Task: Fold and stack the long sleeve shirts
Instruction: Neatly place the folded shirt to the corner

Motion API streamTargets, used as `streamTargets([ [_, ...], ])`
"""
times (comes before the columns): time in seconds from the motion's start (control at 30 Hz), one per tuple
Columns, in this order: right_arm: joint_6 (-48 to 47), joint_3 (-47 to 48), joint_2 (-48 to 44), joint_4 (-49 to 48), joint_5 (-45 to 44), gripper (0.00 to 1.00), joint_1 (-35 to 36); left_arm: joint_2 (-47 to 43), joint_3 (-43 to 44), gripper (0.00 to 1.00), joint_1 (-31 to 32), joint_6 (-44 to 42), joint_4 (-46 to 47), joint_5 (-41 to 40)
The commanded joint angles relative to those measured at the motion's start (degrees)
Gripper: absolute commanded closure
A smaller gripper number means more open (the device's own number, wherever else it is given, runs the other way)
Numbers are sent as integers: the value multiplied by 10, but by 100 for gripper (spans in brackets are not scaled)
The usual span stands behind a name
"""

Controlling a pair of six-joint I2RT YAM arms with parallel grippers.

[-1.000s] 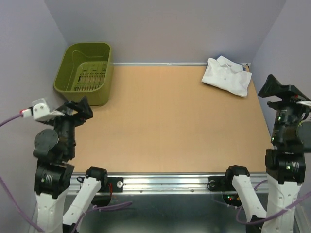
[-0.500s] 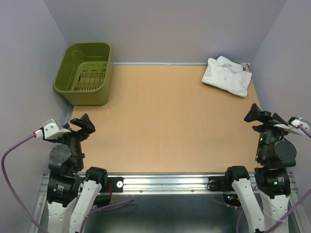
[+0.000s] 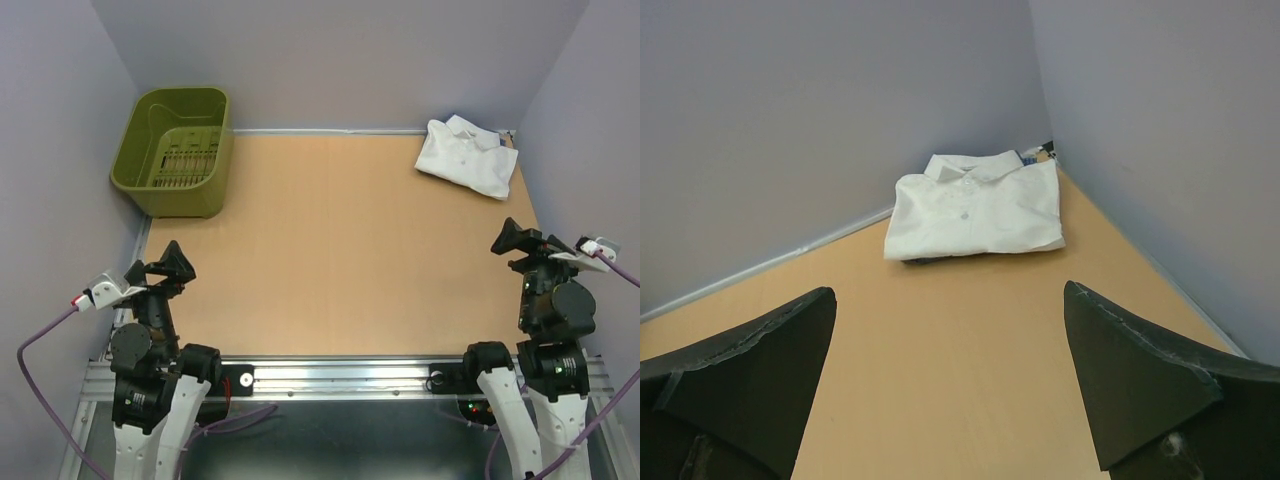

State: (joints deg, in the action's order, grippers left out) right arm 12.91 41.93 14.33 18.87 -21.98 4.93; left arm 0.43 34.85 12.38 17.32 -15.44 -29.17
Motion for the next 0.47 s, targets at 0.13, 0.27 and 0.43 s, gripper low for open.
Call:
streamTargets([
  [0.13,2,-14,9,-22,11,0,3,-18,-21,1,0,-3,48,-11],
  [0.27,2,-16,11,-23,12,0,3,-14,-22,1,0,-2,50,-4],
  [0.43,0,-14,16,-23,11,0,3,-10,-23,1,0,1,53,4],
])
